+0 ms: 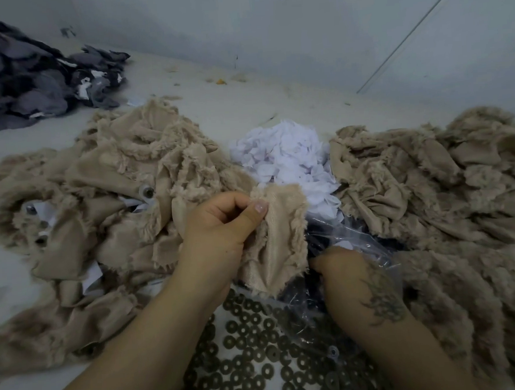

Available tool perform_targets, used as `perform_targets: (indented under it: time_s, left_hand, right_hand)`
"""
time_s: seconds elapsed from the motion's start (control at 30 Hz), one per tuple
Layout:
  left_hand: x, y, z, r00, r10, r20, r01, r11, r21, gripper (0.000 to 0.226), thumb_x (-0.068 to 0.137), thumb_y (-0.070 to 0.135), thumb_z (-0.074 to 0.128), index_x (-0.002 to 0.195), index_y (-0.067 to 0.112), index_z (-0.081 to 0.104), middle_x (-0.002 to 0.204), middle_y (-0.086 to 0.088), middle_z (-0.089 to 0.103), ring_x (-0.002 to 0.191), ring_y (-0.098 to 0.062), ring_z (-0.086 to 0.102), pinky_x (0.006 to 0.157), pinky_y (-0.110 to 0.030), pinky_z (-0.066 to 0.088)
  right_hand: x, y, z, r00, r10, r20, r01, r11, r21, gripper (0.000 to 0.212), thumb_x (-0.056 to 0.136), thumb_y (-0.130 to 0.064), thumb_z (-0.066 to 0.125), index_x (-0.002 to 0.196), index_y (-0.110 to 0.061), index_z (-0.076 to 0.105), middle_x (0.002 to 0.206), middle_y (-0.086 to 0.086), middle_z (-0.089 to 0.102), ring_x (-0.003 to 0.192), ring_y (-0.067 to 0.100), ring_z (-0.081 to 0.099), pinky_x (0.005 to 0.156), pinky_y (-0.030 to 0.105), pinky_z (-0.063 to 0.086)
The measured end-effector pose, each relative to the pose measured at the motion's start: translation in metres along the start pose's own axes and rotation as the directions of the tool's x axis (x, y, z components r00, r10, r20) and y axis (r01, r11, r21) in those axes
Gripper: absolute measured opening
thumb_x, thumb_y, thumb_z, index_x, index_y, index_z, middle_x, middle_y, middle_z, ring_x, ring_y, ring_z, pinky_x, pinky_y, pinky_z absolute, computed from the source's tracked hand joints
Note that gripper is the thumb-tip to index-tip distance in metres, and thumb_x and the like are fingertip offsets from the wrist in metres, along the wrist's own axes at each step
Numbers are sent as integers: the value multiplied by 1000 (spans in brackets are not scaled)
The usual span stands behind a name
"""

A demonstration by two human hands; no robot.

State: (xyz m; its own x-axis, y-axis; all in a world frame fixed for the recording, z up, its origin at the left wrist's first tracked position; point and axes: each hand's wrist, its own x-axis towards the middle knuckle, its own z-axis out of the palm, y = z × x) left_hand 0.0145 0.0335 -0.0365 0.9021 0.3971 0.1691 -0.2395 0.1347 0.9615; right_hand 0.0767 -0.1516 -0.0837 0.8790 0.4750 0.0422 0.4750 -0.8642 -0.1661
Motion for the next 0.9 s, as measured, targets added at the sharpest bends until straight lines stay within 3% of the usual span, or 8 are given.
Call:
perform_targets:
  time_s: [0.2,0.33,0.43,0.53,0.67,0.73,0.8,0.9]
  left_hand:
    - [-6,-3,2,999,-17,46,16,1000,13,20,77,32,70,69,14,69,59,-6,50,54,-16,41,51,-25,39]
    - [-10,-8,6,997,-31,65,30,999,12,17,77,32,71,68,17,70,58,-4,51,52,-12,42,51,-22,40]
    - [-11,-10,9,997,-28,78,25,999,34,20,76,33,71,71,14,71,67,-14,55,61,-21,47,58,-29,44]
    - [-12,-11,12,996,-34,82,30,998,48,25,76,34,71,74,10,70,70,-21,56,65,-24,48,63,-35,45]
    - [-13,-10,14,995,-40,96,36,998,49,22,75,35,71,72,13,71,68,-18,57,63,-23,50,60,-32,46]
    - [-15,-10,15,994,-43,105,39,998,41,19,75,34,72,69,16,71,64,-10,56,58,-19,48,56,-27,43]
    - [-16,-9,16,992,-37,119,33,999,35,22,75,36,76,70,15,71,65,-12,55,60,-22,46,59,-31,42]
    - [-17,-9,18,991,-22,131,20,1000,18,19,75,36,76,71,17,73,70,-13,61,67,-25,52,65,-37,46]
  right_hand:
    - [2,9,5,995,-67,71,71,996,-47,46,73,-28,73,59,-34,30,54,-13,29,52,11,33,51,28,35]
    - [-3,5,2,997,-69,37,70,997,-35,37,78,-25,70,64,-31,36,56,-11,30,58,14,38,55,29,38]
    - [-7,3,-1,998,-56,30,55,998,28,31,81,-18,68,68,-28,42,58,-10,32,62,17,45,59,30,39]
    - [-9,-2,-13,998,-65,25,64,997,51,13,84,-11,61,75,-19,56,70,-2,50,75,24,59,64,30,40]
    - [-9,-2,-34,986,-44,-159,86,958,272,8,88,-5,63,82,-7,67,77,-1,54,73,17,53,64,29,38]
    - [-13,-4,-41,984,57,-169,35,867,497,9,90,-4,65,84,-9,70,77,-2,67,75,15,65,67,29,52]
    - [-16,-7,-44,989,124,-84,-20,667,745,19,90,0,65,82,-15,72,80,-3,75,79,12,72,68,23,58]
    - [-17,-10,-46,991,58,120,-127,142,982,10,86,-4,70,86,-10,77,91,9,78,80,21,74,66,26,59]
